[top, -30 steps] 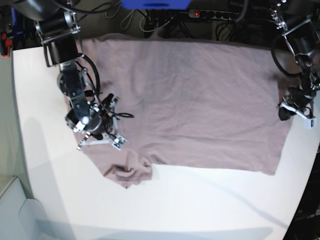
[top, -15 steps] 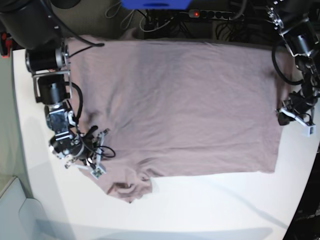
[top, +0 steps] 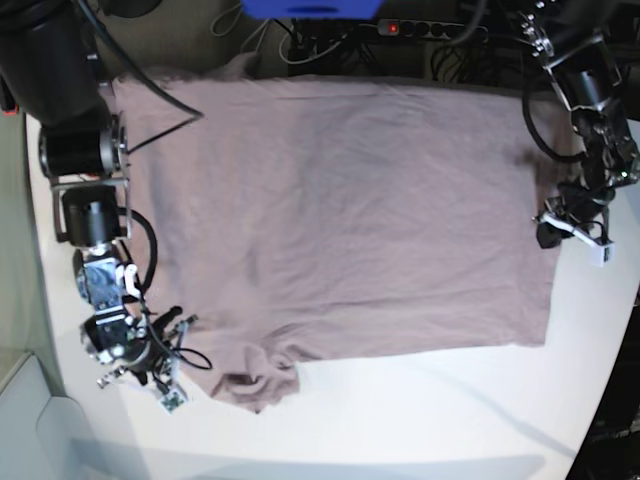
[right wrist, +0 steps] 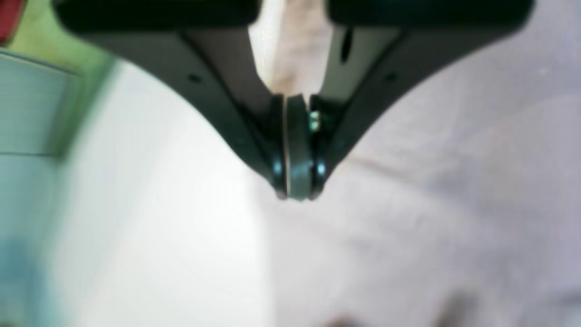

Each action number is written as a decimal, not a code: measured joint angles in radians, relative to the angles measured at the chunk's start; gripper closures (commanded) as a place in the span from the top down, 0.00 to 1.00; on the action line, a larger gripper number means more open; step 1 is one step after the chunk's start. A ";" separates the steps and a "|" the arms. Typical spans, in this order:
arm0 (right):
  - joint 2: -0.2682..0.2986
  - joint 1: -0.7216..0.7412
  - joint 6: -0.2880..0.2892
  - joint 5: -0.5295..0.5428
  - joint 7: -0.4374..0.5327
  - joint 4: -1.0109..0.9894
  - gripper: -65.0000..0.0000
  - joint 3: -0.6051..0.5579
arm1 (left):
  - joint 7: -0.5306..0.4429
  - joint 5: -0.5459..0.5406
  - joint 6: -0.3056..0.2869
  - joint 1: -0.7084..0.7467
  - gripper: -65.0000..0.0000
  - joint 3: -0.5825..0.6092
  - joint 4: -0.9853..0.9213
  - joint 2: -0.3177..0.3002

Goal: Layout the t-shirt on the table in an organized manner, then fold the t-shirt properly
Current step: 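Move the right gripper to the shirt shoulder and grasp it, then pull the shirt shoulders apart with both grippers to spread it, then lift the shirt edge with both grippers and fold it over the body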

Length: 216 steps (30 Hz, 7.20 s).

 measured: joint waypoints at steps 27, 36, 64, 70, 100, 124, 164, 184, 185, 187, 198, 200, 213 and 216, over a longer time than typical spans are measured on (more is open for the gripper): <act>-0.095 -0.807 0.006 0.003 -0.560 1.072 0.00 0.016 | 0.585 0.122 -0.003 0.058 0.00 0.008 0.569 0.010; -0.096 -0.827 0.006 0.002 -0.549 1.078 0.00 0.017 | 0.586 0.130 -0.007 0.299 0.00 0.015 0.697 0.083; -0.125 -0.729 -0.001 0.002 -0.388 0.755 0.00 0.108 | -0.135 0.046 -0.044 -0.181 0.00 0.352 -0.280 -0.093; -0.125 -0.564 -0.019 0.026 -0.240 0.523 0.00 0.167 | -0.129 0.046 -0.040 -0.190 0.00 0.356 -0.283 -0.092; -0.100 -0.706 -0.008 0.002 -0.539 0.974 0.00 0.172 | 0.079 -0.138 -0.015 -0.105 0.00 0.357 -0.198 -0.244; -0.137 -0.868 -0.008 0.005 -0.476 0.915 0.00 0.172 | 0.302 -0.220 0.000 0.283 0.00 0.080 0.278 -0.193; -0.137 -1.012 -0.005 0.005 -0.430 1.088 0.33 0.208 | 0.342 0.040 -0.042 0.479 0.63 -0.263 0.559 0.101; -0.137 -1.046 -0.005 0.005 -0.429 1.102 0.34 0.210 | 0.309 0.134 -0.042 0.382 0.00 -0.267 0.507 0.120; -0.137 -1.053 -0.005 0.005 -0.430 1.114 0.34 0.210 | 0.308 0.129 -0.042 0.382 0.00 -0.267 0.503 0.118; -0.137 -1.064 -0.005 0.005 -0.431 1.129 0.34 0.210 | 0.309 0.129 -0.043 0.381 0.00 -0.267 0.503 0.117; -0.199 -1.088 -0.005 0.009 -0.440 1.135 0.55 0.217 | 0.308 0.129 -0.045 0.381 0.00 -0.267 0.503 0.117; -0.204 -1.084 -0.005 0.008 -0.429 1.135 0.64 0.231 | 0.309 0.128 -0.045 0.381 0.00 -0.267 0.503 0.117; -0.283 -1.201 -0.005 0.003 -0.436 1.170 0.66 0.229 | 0.310 0.129 -0.045 0.379 0.00 -0.267 0.503 0.117; -0.283 -1.199 -0.005 0.002 -0.430 1.170 0.66 0.230 | 0.320 0.145 -0.045 0.364 0.00 -0.267 0.503 0.117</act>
